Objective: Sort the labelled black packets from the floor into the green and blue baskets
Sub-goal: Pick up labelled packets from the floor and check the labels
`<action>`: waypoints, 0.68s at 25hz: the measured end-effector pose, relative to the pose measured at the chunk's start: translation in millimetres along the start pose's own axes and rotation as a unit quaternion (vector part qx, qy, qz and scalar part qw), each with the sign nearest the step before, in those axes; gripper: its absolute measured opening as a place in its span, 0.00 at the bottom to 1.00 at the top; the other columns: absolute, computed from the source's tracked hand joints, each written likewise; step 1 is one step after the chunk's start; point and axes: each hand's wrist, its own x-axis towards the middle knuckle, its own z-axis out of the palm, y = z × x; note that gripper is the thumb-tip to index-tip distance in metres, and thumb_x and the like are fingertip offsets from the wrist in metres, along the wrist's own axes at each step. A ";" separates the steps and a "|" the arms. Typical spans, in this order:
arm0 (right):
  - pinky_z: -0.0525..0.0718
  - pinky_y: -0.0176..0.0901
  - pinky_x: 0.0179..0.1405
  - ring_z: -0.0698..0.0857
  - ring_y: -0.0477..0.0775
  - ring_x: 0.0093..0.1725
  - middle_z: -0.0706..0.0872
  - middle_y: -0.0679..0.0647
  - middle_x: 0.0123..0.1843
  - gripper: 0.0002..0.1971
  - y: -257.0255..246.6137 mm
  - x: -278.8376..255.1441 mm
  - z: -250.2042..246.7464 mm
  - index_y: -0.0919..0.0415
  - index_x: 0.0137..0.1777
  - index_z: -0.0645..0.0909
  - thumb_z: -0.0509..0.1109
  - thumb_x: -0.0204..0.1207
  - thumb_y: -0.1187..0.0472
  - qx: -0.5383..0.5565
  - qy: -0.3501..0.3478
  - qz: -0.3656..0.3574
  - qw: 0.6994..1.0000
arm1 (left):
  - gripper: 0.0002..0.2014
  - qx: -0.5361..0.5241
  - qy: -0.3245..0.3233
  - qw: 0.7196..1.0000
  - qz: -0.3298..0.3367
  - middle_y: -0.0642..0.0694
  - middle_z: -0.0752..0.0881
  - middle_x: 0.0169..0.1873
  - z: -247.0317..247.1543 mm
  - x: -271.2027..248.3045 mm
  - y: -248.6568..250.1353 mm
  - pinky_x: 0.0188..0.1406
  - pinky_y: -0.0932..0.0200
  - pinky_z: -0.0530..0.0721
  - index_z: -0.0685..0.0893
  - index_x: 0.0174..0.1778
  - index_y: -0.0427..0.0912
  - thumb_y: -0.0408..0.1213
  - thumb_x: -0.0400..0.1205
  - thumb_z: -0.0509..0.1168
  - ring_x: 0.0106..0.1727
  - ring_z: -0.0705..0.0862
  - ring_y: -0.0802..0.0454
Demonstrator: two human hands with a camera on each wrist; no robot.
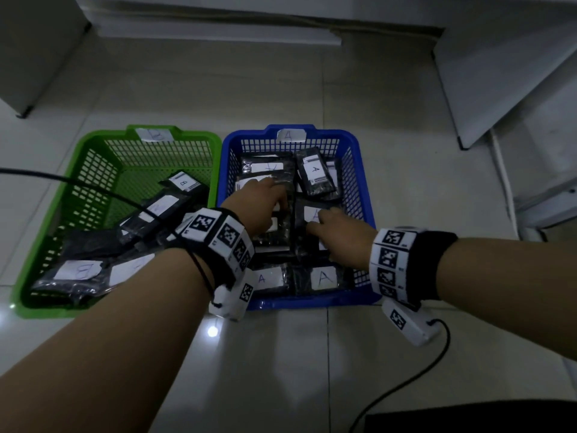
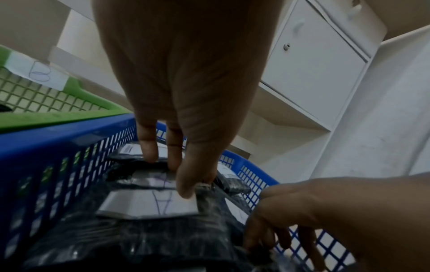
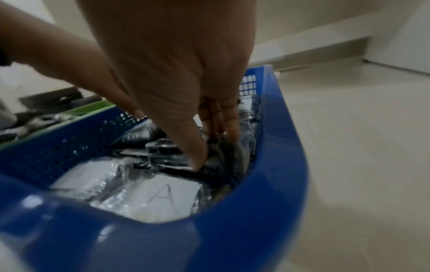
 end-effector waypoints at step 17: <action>0.75 0.51 0.66 0.70 0.64 0.73 0.62 0.54 0.81 0.30 10.2 22.1 -20.1 0.50 0.79 0.66 0.68 0.77 0.59 0.019 0.042 -0.031 0.998 | 0.14 0.010 0.073 0.997 -0.020 0.42 0.64 0.79 -0.3 -6.4 -36.2 0.79 0.45 0.63 0.84 0.63 0.49 0.39 0.81 0.65 0.79 0.62 0.39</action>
